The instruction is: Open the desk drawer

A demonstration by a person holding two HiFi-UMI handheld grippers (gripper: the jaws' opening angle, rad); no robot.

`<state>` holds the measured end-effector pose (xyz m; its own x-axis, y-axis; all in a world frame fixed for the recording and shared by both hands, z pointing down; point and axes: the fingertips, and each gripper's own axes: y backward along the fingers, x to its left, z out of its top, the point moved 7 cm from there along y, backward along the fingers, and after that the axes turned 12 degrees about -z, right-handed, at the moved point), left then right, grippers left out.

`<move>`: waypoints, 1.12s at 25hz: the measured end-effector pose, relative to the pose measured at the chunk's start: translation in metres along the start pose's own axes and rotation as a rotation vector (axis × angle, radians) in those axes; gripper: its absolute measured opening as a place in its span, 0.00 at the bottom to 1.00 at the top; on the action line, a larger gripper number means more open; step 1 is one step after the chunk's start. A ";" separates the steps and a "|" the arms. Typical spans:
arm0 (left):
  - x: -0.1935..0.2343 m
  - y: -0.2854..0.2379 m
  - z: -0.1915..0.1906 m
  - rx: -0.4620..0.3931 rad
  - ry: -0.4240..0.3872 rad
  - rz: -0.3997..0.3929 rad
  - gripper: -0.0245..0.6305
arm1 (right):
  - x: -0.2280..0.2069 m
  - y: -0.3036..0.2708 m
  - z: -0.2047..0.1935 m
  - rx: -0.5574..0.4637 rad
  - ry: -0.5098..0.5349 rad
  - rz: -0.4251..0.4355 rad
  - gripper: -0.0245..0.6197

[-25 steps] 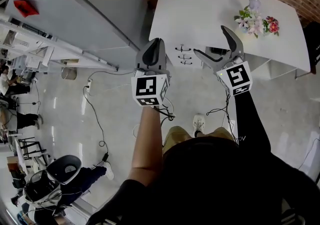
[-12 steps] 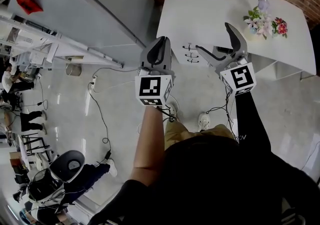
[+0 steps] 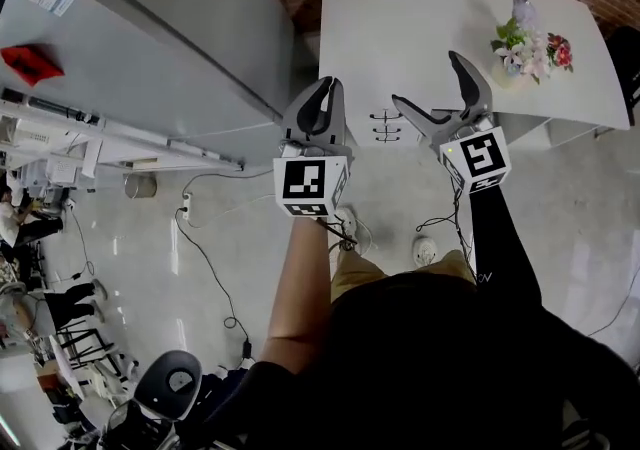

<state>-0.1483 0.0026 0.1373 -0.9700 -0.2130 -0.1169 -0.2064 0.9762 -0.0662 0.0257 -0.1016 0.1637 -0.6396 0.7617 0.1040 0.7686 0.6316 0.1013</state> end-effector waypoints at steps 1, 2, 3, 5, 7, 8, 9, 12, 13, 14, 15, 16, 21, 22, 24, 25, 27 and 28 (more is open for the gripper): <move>0.010 -0.005 -0.001 -0.004 0.002 -0.025 0.05 | 0.003 -0.006 -0.002 0.010 0.003 -0.021 0.84; 0.021 -0.011 -0.003 -0.005 0.001 -0.050 0.05 | 0.006 -0.012 -0.003 0.021 0.004 -0.042 0.84; 0.030 -0.016 -0.004 -0.005 -0.003 -0.076 0.05 | 0.010 -0.018 -0.006 0.032 0.002 -0.062 0.84; 0.047 -0.025 -0.008 -0.002 -0.010 -0.128 0.05 | 0.017 -0.028 -0.012 0.060 -0.001 -0.098 0.84; 0.060 -0.033 -0.015 -0.001 -0.010 -0.174 0.05 | 0.025 -0.036 -0.021 0.099 -0.006 -0.124 0.84; 0.066 -0.036 -0.019 0.000 -0.004 -0.195 0.05 | 0.029 -0.040 -0.026 0.121 -0.014 -0.131 0.84; 0.071 -0.039 -0.024 0.002 0.006 -0.216 0.05 | 0.033 -0.042 -0.032 0.142 -0.028 -0.136 0.84; 0.081 -0.047 -0.040 0.010 0.029 -0.270 0.05 | 0.044 -0.044 -0.050 0.199 -0.080 -0.154 0.83; 0.083 -0.049 -0.045 0.011 0.031 -0.284 0.05 | 0.047 -0.045 -0.057 0.213 -0.096 -0.161 0.83; 0.085 -0.052 -0.051 0.011 0.033 -0.297 0.05 | 0.050 -0.045 -0.063 0.228 -0.113 -0.165 0.83; 0.086 -0.054 -0.056 0.012 0.039 -0.309 0.05 | 0.054 -0.044 -0.071 0.246 -0.132 -0.163 0.83; 0.085 -0.056 -0.062 0.014 0.049 -0.321 0.05 | 0.059 -0.042 -0.079 0.267 -0.156 -0.154 0.83; 0.072 -0.069 -0.093 0.049 0.084 -0.396 0.05 | 0.080 -0.026 -0.127 0.348 -0.352 -0.132 0.83; 0.069 -0.073 -0.099 0.058 0.084 -0.405 0.05 | 0.082 -0.023 -0.136 0.355 -0.401 -0.134 0.83; 0.062 -0.081 -0.110 0.079 0.081 -0.418 0.05 | 0.083 -0.018 -0.155 0.358 -0.499 -0.139 0.83; 0.059 -0.085 -0.116 0.088 0.080 -0.422 0.05 | 0.082 -0.016 -0.165 0.358 -0.549 -0.143 0.83; 0.052 -0.092 -0.127 0.100 0.080 -0.425 0.05 | 0.078 -0.012 -0.186 0.361 -0.673 -0.153 0.82; 0.049 -0.096 -0.133 0.097 0.082 -0.427 0.05 | 0.076 -0.010 -0.199 0.364 -0.749 -0.156 0.81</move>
<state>-0.1926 -0.0959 0.2693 -0.8082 -0.5886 0.0198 -0.5816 0.7923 -0.1843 -0.0328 -0.0786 0.3671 -0.6611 0.4757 -0.5803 0.7099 0.6468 -0.2786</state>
